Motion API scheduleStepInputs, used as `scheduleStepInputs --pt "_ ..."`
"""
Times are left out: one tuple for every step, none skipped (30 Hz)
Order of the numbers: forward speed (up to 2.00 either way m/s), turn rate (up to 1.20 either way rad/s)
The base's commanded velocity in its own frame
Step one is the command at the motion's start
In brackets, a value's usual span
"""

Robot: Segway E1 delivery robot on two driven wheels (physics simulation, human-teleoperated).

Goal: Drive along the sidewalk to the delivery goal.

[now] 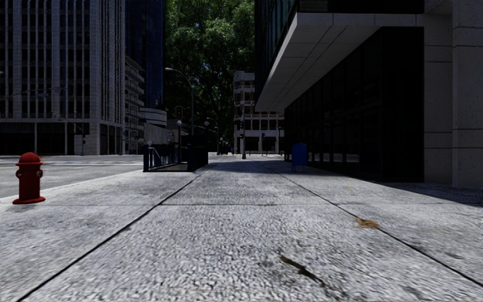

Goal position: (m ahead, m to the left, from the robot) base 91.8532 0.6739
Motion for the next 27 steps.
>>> scheduleStepInputs --pt "2.00 0.00" --pt "2.00 0.00" --pt "2.00 0.00" --pt "2.00 0.00" --pt "2.00 0.00" --pt "2.00 0.00" --pt "2.00 0.00" --pt "2.00 0.00" --pt "2.00 0.00" --pt "2.00 0.00" --pt "2.00 0.00" --pt "2.00 0.00" --pt "2.00 0.00" --pt "2.00 0.00" --pt "2.00 0.00" --pt "2.00 0.00" --pt "2.00 0.00" --pt "2.00 0.00" --pt "2.00 0.00" --pt "2.00 0.00" --pt "2.00 0.00" --pt "2.00 0.00" --pt "2.00 0.00" --pt "2.00 0.00" --pt "2.00 0.00" --pt "2.00 0.00" --pt "2.00 0.00"
